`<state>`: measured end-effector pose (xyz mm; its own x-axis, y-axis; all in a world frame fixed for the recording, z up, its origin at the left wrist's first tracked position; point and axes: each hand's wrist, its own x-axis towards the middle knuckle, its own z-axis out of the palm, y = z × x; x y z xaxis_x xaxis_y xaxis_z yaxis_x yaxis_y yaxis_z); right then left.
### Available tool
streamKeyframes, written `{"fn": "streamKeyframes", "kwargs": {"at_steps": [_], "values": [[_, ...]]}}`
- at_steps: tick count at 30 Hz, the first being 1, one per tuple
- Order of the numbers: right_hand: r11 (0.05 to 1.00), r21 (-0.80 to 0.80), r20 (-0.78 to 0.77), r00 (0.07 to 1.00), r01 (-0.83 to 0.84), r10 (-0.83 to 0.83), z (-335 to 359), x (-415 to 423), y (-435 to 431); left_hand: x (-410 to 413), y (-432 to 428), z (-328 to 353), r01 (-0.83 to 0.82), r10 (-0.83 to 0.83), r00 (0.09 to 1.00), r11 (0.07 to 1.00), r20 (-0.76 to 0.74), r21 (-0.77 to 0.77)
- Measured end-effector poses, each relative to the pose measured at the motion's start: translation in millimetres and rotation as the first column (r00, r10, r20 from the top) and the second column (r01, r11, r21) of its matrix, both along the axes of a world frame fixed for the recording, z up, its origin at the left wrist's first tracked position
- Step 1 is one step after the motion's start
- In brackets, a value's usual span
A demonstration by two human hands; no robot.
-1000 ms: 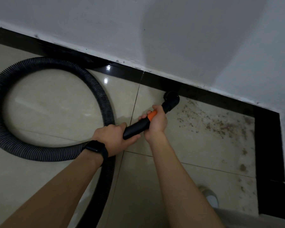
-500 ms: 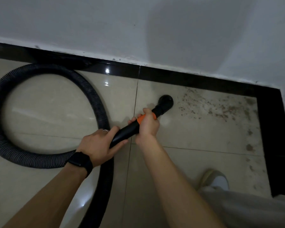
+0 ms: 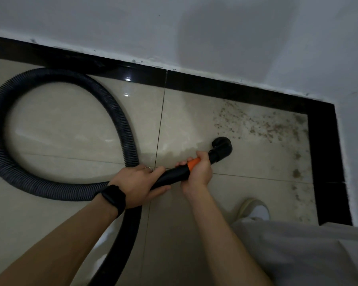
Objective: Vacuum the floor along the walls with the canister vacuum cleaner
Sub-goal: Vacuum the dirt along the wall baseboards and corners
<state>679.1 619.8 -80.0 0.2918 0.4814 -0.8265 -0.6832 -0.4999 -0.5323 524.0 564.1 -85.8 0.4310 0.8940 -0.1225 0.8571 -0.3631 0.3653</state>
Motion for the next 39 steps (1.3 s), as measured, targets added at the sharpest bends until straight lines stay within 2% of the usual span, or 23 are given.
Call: {"fn": "streamKeyframes", "kwargs": {"at_steps": [5, 16, 20, 25, 34, 39], "values": [[0.998, 0.043, -0.036, 0.998, -0.042, 0.044, -6, 8, 11, 12, 10, -2, 0.017, -0.019, 0.995, 1.000, -0.101, -0.019], [0.991, 0.080, -0.047, 0.992, -0.111, 0.115, -11, 4, 27, 8, 14, -14, -0.098, 0.097, 0.995, 0.987, 0.013, 0.124], [0.989, 0.083, -0.041, 0.991, -0.121, 0.125, -11, 3, 37, 9, 20, -16, -0.134, 0.129, 0.990, 0.986, 0.048, 0.102], [0.986, 0.087, -0.031, 0.989, -0.143, 0.146, -12, 3, 49, 11, 31, -20, -0.137, 0.136, 0.991, 0.984, 0.017, 0.115], [0.979, 0.096, -0.009, 0.983, -0.181, 0.183, -15, 6, 65, 20, 49, -14, -0.139, 0.136, 0.988, 0.990, -0.075, -0.033], [0.977, 0.100, -0.005, 0.982, -0.189, 0.191, -15, 8, 77, 22, 59, -15, -0.156, 0.155, 0.985, 0.988, -0.077, -0.006]]}}
